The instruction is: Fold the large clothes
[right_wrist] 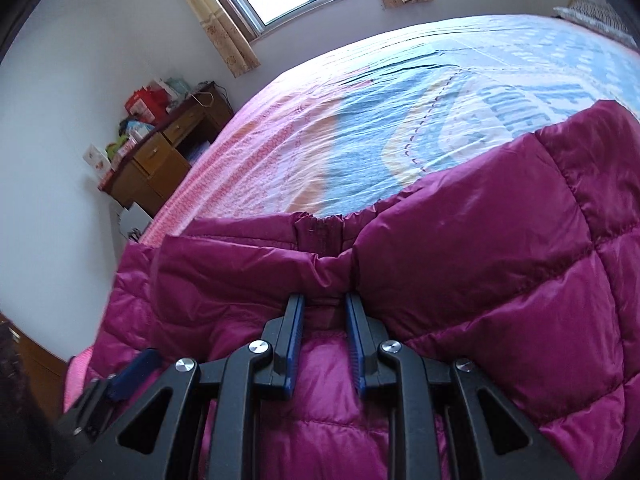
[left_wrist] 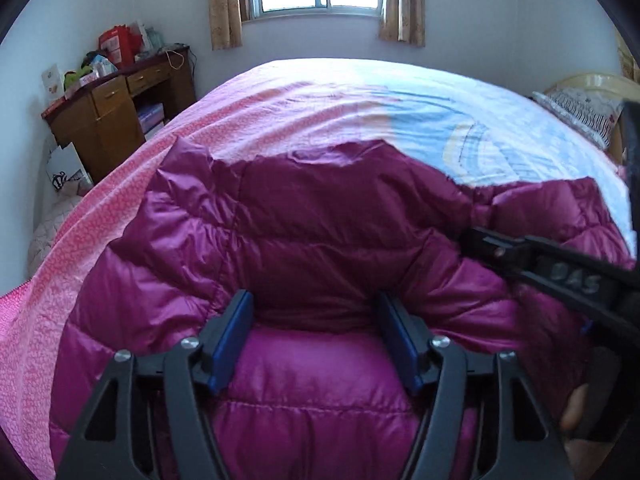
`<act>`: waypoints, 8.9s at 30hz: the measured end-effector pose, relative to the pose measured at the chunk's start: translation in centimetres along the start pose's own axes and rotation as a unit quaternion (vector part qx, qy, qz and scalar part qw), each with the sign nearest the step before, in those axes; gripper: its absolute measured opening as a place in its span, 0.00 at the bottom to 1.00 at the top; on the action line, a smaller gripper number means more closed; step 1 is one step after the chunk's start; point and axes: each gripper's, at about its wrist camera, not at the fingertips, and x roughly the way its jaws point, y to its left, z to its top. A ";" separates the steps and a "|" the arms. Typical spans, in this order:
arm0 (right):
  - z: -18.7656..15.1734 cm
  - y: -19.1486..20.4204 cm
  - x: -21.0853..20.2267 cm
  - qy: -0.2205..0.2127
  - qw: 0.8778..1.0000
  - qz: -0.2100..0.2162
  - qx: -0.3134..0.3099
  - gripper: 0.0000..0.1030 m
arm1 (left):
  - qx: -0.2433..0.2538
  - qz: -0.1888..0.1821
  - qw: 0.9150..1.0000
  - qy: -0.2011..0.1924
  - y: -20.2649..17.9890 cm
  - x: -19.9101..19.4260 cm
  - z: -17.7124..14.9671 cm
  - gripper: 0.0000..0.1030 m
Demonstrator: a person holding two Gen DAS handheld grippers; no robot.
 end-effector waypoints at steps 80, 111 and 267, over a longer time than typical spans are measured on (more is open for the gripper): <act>-9.7 -10.1 -16.4 -0.044 0.973 0.181 0.135 0.22 | 0.082 -0.125 0.973 -0.176 -9.0 -18.1 -3.6 0.17; -2.5 -16.3 -21.7 -0.072 0.988 0.133 -0.021 0.22 | 0.229 -0.207 0.946 -0.100 -17.7 -15.3 -10.7 0.64; -19.9 -11.0 -19.3 -0.060 0.998 0.018 0.015 0.45 | 0.025 -0.153 0.988 0.004 -1.7 -12.8 -9.6 0.51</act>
